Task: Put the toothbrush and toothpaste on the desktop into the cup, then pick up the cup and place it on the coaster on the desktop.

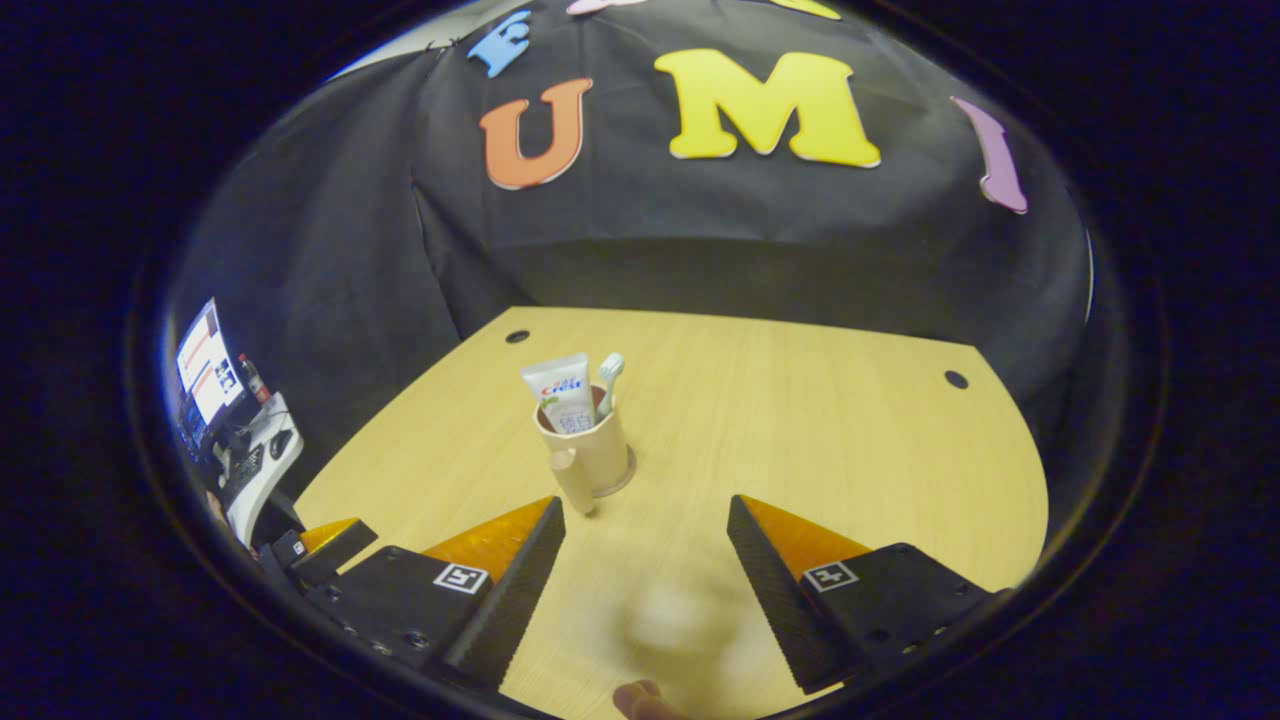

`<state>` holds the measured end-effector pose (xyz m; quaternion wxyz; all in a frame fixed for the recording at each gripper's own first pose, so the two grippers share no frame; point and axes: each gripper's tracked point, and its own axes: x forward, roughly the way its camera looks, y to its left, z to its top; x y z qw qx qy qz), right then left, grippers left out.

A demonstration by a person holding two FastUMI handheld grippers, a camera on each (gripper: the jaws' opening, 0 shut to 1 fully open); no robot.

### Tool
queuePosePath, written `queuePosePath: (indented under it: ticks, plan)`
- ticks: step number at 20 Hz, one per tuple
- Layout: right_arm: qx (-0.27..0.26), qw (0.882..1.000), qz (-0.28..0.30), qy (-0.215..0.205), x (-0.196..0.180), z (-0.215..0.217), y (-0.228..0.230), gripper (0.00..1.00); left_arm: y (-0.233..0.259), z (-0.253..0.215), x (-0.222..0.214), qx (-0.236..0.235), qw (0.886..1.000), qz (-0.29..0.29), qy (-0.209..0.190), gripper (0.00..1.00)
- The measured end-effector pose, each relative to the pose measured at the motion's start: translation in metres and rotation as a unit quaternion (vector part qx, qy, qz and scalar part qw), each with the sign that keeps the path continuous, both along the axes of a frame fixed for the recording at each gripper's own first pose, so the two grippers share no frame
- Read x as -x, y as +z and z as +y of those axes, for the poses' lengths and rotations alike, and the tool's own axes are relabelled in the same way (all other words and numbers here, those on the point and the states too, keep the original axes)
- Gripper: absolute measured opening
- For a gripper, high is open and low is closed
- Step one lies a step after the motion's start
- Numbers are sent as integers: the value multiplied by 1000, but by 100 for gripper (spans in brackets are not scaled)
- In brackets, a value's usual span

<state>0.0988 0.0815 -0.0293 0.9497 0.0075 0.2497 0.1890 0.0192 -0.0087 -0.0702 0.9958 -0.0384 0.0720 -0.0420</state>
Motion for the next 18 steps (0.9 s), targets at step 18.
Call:
queuePosePath:
  ticks: [18]
  plan:
    - [-7,953,-252,-167,154,-162,27,97,78,-47,57,-31,995,-94,-3,92]
